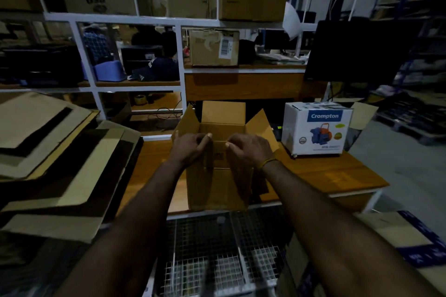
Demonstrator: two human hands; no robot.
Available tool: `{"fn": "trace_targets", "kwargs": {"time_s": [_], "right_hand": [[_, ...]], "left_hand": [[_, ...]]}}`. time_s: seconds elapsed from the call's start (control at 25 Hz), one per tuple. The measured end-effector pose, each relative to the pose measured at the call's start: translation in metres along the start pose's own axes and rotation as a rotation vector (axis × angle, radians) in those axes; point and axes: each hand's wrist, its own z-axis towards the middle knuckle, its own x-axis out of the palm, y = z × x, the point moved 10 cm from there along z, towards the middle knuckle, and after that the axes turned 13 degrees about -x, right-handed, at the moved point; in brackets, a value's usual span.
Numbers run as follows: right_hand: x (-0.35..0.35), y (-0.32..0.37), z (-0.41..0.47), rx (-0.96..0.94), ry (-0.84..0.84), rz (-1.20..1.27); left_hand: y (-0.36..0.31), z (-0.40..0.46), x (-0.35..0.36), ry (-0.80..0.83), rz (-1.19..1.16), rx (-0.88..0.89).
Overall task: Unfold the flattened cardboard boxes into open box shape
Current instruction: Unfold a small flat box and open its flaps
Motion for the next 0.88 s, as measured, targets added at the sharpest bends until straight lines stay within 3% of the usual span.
{"fn": "trace_targets", "kwargs": {"time_s": [0.12, 0.24, 0.36, 0.56, 0.76, 0.88], "right_hand": [[-0.007, -0.004, -0.023, 0.103, 0.032, 0.133], [0.020, 0.001, -0.044, 0.094, 0.280, 0.196], [0.046, 0.003, -0.059, 0.066, 0.443, 0.124], [0.070, 0.001, -0.075, 0.157, 0.531, 0.097], [0.078, -0.003, -0.071, 0.224, 0.502, 0.004], [0.082, -0.015, -0.069, 0.283, 0.463, -0.062]], "left_hand": [[0.022, -0.011, 0.002, 0.068, 0.060, -0.170], [0.047, -0.029, 0.032, 0.281, 0.334, -0.289], [0.055, -0.051, 0.051, 0.398, 0.399, -0.333], [0.046, -0.060, 0.062, 0.309, 0.527, -0.245], [0.025, -0.048, 0.076, 0.286, 0.624, -0.101], [0.035, -0.036, 0.080, 0.290, 0.711, -0.136]]}}
